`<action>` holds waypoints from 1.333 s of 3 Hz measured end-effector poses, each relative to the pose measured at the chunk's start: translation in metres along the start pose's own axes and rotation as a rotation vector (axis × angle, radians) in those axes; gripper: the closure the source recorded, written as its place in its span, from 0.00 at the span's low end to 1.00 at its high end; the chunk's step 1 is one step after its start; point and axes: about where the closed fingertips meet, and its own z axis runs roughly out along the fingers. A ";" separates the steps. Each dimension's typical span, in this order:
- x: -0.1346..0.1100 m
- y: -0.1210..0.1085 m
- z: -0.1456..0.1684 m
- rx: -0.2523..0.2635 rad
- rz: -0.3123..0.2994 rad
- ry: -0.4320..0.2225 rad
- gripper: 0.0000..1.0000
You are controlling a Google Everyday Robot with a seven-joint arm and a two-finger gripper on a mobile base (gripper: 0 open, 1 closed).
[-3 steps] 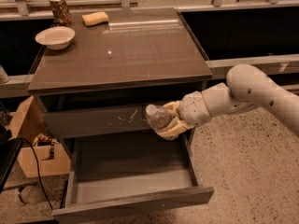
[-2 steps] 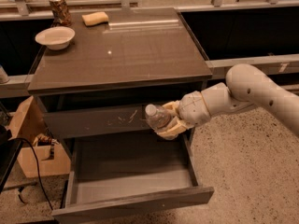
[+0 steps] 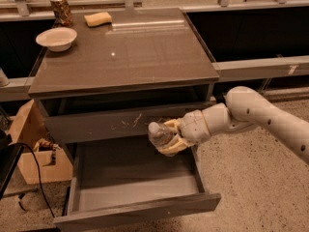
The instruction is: Place water bottle into middle drawer
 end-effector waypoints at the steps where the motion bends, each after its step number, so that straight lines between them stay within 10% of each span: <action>1: 0.021 0.004 0.012 0.005 0.034 -0.020 1.00; 4: 0.083 0.000 0.052 0.052 0.018 -0.161 1.00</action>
Offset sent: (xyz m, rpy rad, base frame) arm 0.0106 -0.0092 -0.0828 0.0853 0.0810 -0.0988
